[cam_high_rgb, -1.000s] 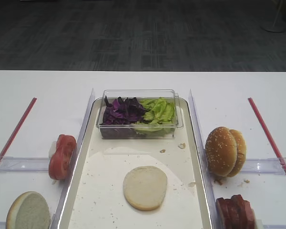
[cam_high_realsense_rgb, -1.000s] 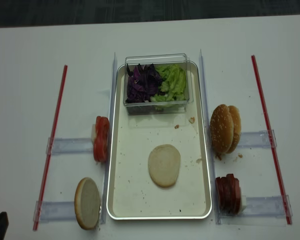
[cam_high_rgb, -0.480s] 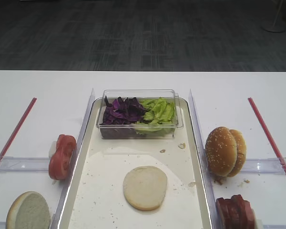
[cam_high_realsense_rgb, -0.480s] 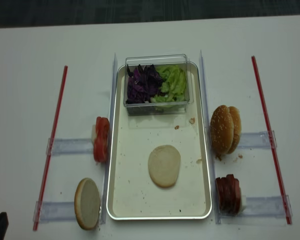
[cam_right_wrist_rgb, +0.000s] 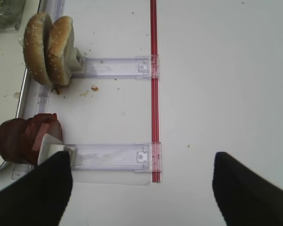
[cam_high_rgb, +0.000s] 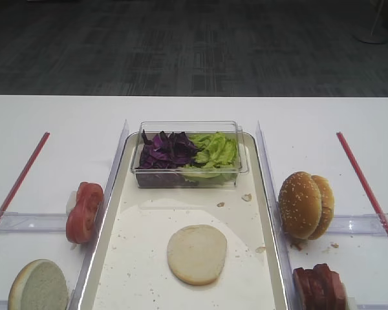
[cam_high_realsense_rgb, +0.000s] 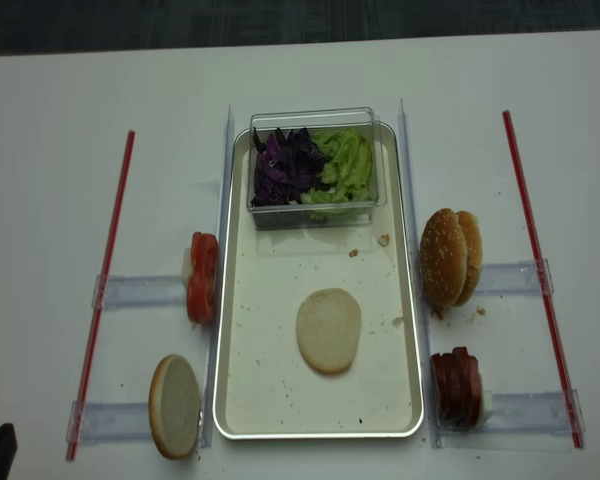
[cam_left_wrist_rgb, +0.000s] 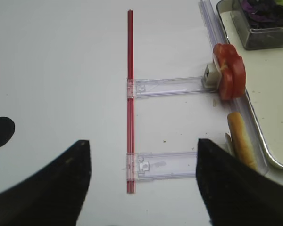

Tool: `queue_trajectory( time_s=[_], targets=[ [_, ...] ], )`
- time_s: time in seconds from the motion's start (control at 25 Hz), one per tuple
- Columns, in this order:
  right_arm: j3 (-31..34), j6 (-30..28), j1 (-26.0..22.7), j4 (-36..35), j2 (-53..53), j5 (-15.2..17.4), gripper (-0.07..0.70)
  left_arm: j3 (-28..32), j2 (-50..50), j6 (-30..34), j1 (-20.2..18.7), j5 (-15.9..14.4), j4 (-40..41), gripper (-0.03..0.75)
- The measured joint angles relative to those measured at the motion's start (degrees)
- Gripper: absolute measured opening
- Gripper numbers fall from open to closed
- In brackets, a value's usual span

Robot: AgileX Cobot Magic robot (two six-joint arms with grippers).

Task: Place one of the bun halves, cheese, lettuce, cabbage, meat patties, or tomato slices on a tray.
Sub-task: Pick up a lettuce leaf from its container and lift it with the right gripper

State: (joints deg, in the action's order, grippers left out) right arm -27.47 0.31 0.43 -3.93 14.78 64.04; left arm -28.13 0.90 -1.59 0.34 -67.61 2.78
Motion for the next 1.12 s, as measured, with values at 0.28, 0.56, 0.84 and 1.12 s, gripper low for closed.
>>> queue_trajectory(
  time_s=[0.28, 0.56, 0.84, 1.12],
  targets=[
    [0.0, 0.1, 0.0, -0.6, 6.9, -0.1, 0.624, 0.0, 0.0, 0.0, 0.0, 0.0, 0.0, 0.440],
    [-3.7, 0.1, 0.0, -0.6, 14.6, -0.1, 0.624, 0.0, 0.0, 0.0, 0.0, 0.0, 0.0, 0.440],
    [-7.1, 0.1, 0.0, -0.5, 24.7, 0.5, 0.624, 0.0, 0.0, 0.0, 0.0, 0.0, 0.0, 0.440],
    [-7.5, 0.1, 0.0, 0.6, 32.6, 0.4, 0.624, 0.0, 0.0, 0.0, 0.0, 0.0, 0.0, 0.440]
  ],
)
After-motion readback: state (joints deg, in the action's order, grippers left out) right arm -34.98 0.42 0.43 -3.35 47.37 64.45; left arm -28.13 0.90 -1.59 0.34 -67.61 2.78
